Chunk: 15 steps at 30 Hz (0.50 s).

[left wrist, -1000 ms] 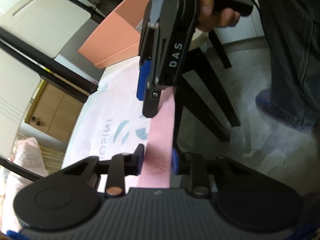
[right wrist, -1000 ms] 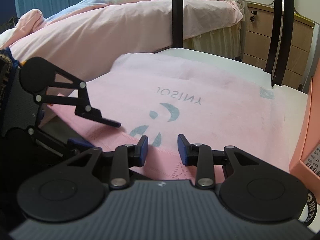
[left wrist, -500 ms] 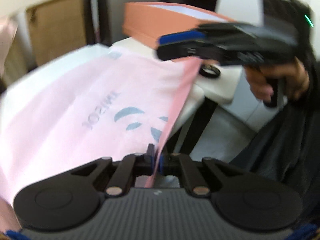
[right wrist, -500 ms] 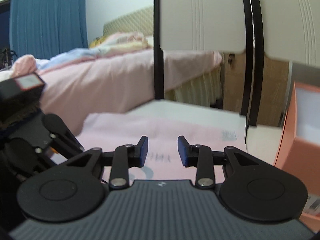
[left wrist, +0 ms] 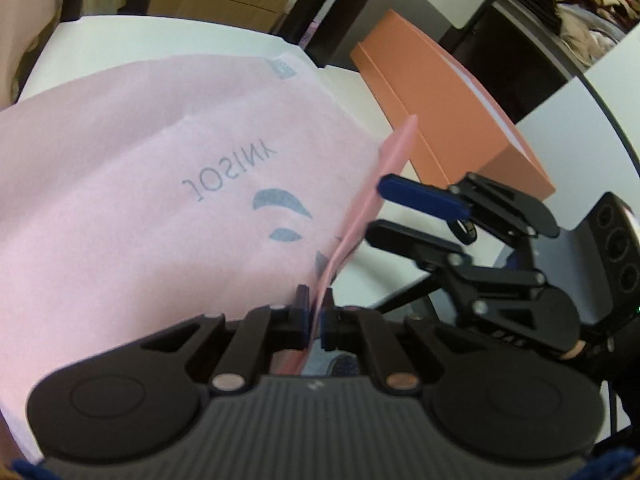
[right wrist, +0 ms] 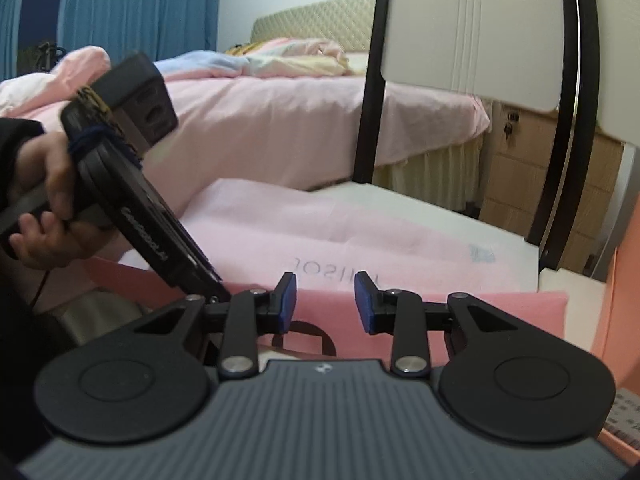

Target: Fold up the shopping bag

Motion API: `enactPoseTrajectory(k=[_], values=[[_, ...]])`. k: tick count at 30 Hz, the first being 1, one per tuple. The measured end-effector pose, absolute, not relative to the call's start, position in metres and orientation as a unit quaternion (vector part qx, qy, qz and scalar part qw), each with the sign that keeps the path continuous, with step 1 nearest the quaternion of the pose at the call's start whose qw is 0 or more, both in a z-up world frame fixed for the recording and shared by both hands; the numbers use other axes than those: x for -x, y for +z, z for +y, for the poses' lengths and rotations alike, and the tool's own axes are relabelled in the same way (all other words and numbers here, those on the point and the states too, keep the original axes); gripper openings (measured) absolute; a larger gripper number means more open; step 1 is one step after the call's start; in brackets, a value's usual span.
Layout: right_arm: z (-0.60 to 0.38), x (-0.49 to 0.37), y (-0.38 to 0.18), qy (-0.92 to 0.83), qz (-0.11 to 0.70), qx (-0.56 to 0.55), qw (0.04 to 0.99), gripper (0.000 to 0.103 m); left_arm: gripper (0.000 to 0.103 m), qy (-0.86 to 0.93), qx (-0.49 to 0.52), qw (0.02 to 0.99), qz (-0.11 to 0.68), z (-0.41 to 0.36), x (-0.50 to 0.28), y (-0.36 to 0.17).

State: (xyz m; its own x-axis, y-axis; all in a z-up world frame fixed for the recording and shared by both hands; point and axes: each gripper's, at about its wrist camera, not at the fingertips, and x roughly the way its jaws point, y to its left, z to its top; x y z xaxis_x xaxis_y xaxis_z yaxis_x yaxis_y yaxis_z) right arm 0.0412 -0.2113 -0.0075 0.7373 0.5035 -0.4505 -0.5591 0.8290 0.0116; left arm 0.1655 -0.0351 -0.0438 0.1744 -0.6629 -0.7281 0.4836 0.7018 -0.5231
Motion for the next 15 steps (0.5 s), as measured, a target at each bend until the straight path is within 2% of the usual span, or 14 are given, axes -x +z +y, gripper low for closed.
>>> enactPoseTrajectory(k=[6,9,13,15], values=[[-0.195,-0.063,-0.020,0.288,0.238,0.059,0.925,0.035,0.005,-0.364,0.112,0.753,0.536,-0.029,-0.173,-0.049],[-0.191,-0.070,-0.025,0.285,0.252,0.055,0.923,0.035,0.009,-0.356,0.103,0.765,0.527,-0.030,-0.174,-0.047],[-0.192,-0.072,-0.032,0.276,0.272,0.050,0.921,0.035,0.034,-0.338,0.088,0.791,0.502,-0.030,-0.172,-0.038],[-0.193,-0.073,-0.037,0.270,0.282,0.053,0.919,0.035,0.036,-0.340,0.068,0.798,0.493,-0.035,-0.171,-0.035]])
